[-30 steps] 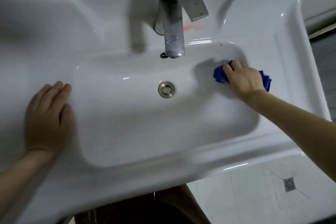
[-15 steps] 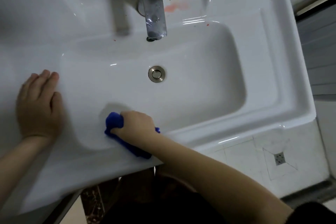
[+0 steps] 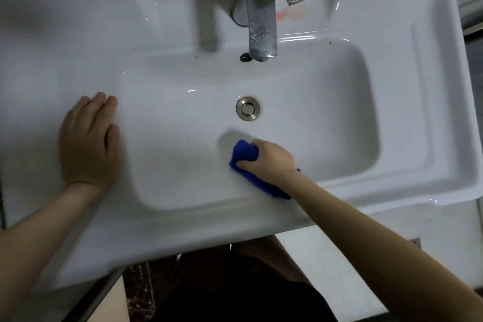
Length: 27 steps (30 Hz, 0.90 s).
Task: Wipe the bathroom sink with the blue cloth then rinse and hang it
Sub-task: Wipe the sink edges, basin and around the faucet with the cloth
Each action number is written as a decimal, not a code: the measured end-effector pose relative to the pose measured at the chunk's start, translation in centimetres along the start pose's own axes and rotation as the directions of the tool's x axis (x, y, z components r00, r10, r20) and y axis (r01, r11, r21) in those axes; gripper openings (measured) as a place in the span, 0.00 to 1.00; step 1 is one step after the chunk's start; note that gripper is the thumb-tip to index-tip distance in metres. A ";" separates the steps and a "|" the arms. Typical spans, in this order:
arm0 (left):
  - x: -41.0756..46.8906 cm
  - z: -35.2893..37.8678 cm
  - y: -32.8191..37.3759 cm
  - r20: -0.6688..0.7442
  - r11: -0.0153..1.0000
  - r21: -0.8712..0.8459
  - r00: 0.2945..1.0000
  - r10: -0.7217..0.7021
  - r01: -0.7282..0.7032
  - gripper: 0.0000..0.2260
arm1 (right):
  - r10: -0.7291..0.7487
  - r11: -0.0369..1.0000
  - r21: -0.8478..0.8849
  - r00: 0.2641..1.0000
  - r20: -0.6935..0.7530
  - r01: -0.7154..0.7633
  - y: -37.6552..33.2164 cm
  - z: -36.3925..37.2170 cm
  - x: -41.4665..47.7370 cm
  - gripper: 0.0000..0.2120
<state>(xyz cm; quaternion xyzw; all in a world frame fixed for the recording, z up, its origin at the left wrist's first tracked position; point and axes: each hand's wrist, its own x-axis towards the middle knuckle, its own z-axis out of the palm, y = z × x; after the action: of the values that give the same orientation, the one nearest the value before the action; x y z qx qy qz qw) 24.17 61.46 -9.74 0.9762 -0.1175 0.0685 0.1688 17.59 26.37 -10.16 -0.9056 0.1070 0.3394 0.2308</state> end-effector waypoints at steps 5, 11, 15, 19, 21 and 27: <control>0.0 -0.7 0.8 0.040 0.999 0.004 0.998 -0.040 0.040 0.21 | -0.176 0.932 0.287 0.969 -0.174 0.221 -11.6 7.4 2.4 0.16; 0.0 -0.7 0.9 0.026 0.998 0.019 0.998 -0.060 0.059 0.21 | -0.029 0.885 0.388 0.861 -0.507 0.259 -14.8 4.3 10.4 0.20; 0.0 -0.7 0.8 0.028 0.998 0.014 0.998 -0.054 0.054 0.21 | 0.182 0.753 0.607 0.808 -0.560 0.252 -12.0 2.8 9.5 0.12; -0.1 -0.6 0.7 0.030 0.999 0.021 0.998 -0.050 0.050 0.21 | 0.483 0.467 0.792 0.637 -0.601 0.393 -12.4 -1.3 9.0 0.09; -0.2 -0.7 0.7 0.034 0.998 0.024 0.998 -0.060 0.059 0.21 | 0.521 0.408 0.804 0.613 -0.594 0.433 -14.9 -3.7 10.1 0.09; -0.1 -0.8 0.7 0.068 0.998 0.019 0.996 -0.056 0.055 0.21 | -0.176 0.890 0.149 0.626 -0.760 0.430 -20.6 -6.1 11.7 0.16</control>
<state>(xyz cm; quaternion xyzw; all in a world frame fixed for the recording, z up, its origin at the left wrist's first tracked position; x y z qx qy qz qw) 23.78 61.15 -8.78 0.9823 -0.0954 0.0314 0.1581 37.02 40.87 -6.73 -0.9197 0.0863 -0.1151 0.3652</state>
